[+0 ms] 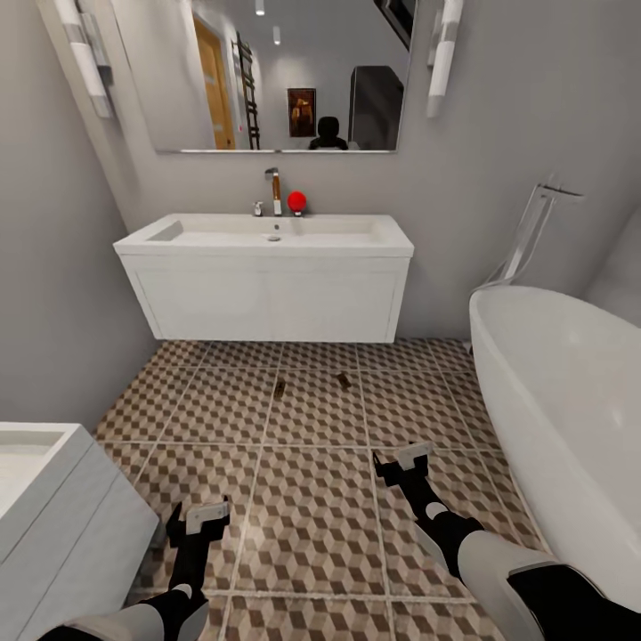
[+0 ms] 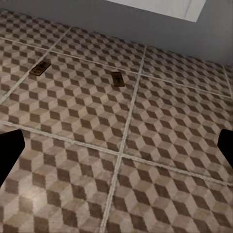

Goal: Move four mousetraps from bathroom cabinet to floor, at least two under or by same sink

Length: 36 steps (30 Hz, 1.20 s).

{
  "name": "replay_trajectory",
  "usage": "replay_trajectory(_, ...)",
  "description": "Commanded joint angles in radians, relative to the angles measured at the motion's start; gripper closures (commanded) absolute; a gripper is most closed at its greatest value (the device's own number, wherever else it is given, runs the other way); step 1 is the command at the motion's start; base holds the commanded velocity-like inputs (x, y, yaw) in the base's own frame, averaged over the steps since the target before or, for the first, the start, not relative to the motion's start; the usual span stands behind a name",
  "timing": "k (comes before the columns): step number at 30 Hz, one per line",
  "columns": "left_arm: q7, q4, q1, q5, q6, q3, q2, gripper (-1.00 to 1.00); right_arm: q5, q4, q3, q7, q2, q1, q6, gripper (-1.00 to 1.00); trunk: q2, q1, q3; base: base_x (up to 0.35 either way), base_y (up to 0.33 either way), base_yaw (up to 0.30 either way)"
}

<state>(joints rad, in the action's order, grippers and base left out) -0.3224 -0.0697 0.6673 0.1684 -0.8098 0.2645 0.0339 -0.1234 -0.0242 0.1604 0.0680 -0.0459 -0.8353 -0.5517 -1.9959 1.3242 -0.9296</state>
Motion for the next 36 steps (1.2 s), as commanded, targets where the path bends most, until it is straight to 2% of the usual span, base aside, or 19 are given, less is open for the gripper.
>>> replay_trajectory(1,-0.001,-0.004,0.002,0.008,-0.005,0.009,0.001,-1.0,-0.01,0.001,0.001,0.007,0.0,-0.001,-0.002,-1.0,0.007,-0.004,0.002,0.0,0.0,0.0)
replay_trajectory(36,-0.001,-0.004,-0.01,0.008,-0.003,0.009,0.0,-1.0,-0.01,0.001,0.001,0.006,-0.003,-0.001,-0.001,-1.0,0.252,-0.138,0.112,0.0,0.0,0.0)
